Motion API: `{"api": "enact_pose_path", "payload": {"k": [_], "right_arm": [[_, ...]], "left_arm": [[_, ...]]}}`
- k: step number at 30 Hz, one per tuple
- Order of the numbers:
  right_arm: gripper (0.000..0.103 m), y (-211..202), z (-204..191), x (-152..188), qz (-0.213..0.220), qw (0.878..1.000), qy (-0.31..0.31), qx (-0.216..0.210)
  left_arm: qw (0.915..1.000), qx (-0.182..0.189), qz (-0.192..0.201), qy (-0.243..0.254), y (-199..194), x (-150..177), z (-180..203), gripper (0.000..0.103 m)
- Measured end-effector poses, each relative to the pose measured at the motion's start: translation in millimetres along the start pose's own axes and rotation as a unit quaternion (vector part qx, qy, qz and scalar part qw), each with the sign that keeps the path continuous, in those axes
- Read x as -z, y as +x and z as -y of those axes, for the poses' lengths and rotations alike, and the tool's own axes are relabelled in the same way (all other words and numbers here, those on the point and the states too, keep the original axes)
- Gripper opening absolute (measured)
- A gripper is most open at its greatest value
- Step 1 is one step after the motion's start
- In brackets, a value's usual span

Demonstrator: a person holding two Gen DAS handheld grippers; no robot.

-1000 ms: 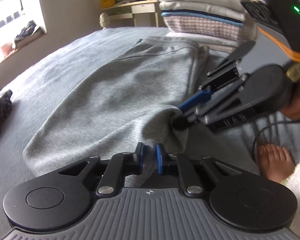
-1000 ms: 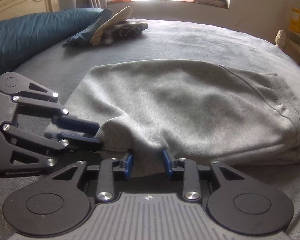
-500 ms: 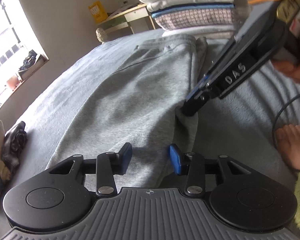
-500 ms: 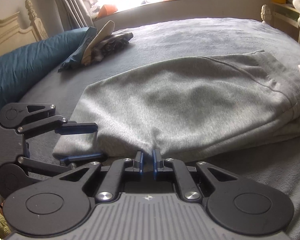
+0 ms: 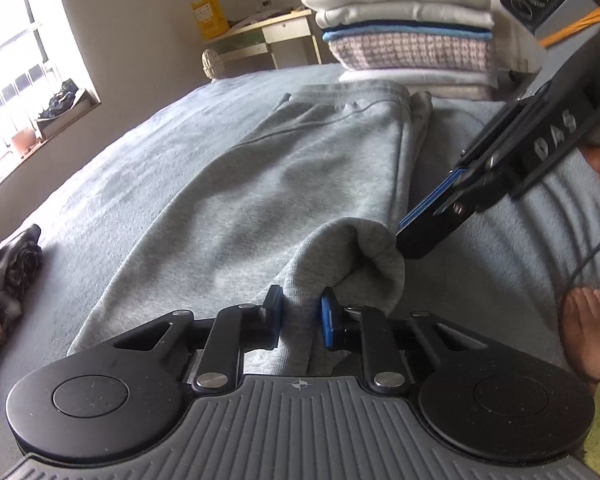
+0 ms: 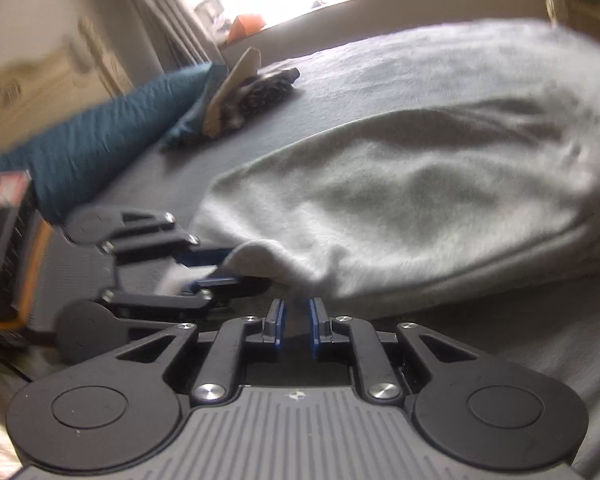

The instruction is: Fold clothes

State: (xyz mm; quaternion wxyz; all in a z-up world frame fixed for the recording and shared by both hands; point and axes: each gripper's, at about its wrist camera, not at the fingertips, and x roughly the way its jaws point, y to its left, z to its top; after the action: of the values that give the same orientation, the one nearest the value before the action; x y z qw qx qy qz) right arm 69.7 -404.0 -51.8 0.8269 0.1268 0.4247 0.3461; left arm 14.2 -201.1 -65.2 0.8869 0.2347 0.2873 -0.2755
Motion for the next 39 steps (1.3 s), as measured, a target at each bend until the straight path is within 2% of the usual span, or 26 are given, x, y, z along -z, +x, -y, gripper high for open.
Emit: {"api": "enact_pose_path", "payload": {"k": [3, 6, 8, 13, 18, 24, 28, 32, 37, 39], "right_arm": [[0.014, -12.5, 31.4, 1.2, 0.034, 0.993, 0.103, -0.041], [0.014, -8.3, 45.3, 2.5, 0.034, 0.988, 0.147, -0.036], [0.014, 0.1, 43.9, 3.8, 0.019, 0.989, 0.144, -0.036], [0.014, 14.3, 30.3, 6.2, 0.005, 0.991, 0.125, -0.037], [0.014, 13.6, 32.7, 4.7, 0.016, 0.991, 0.125, -0.039], [0.014, 33.7, 26.5, -2.8, 0.001, 0.993, 0.104, -0.053], [0.014, 51.5, 23.5, -8.1, 0.021, 0.992, 0.112, -0.047], [0.014, 62.0, 28.1, -4.5, 0.058, 0.985, 0.157, -0.041], [0.014, 54.6, 20.4, 4.9, 0.067, 0.987, 0.142, -0.033], [0.014, 50.8, 18.3, 7.5, 0.062, 0.989, 0.133, -0.027]], "left_arm": [[1.0000, 0.007, 0.002, -0.005, -1.9, -1.0, -1.0, 0.017], [0.9997, 0.018, -0.007, -0.016, -1.6, -2.1, -3.4, 0.021], [0.9993, 0.020, -0.012, -0.031, -0.7, -2.2, -5.5, 0.025], [0.9996, 0.006, -0.017, -0.023, 2.8, 0.5, -3.3, 0.025], [0.9992, 0.000, 0.004, -0.039, -4.6, -3.4, -9.3, 0.008], [0.9987, 0.001, 0.022, -0.045, -9.9, -5.9, -9.9, 0.004], [0.9981, 0.013, 0.038, -0.048, -15.9, -7.1, -8.8, 0.003], [0.9983, 0.016, 0.039, -0.042, -14.9, -5.5, -5.5, 0.002], [0.9990, 0.005, 0.018, -0.040, -9.5, -0.8, -5.5, 0.006], [0.9995, 0.004, 0.008, -0.032, -5.9, -0.6, -4.8, 0.017]]}}
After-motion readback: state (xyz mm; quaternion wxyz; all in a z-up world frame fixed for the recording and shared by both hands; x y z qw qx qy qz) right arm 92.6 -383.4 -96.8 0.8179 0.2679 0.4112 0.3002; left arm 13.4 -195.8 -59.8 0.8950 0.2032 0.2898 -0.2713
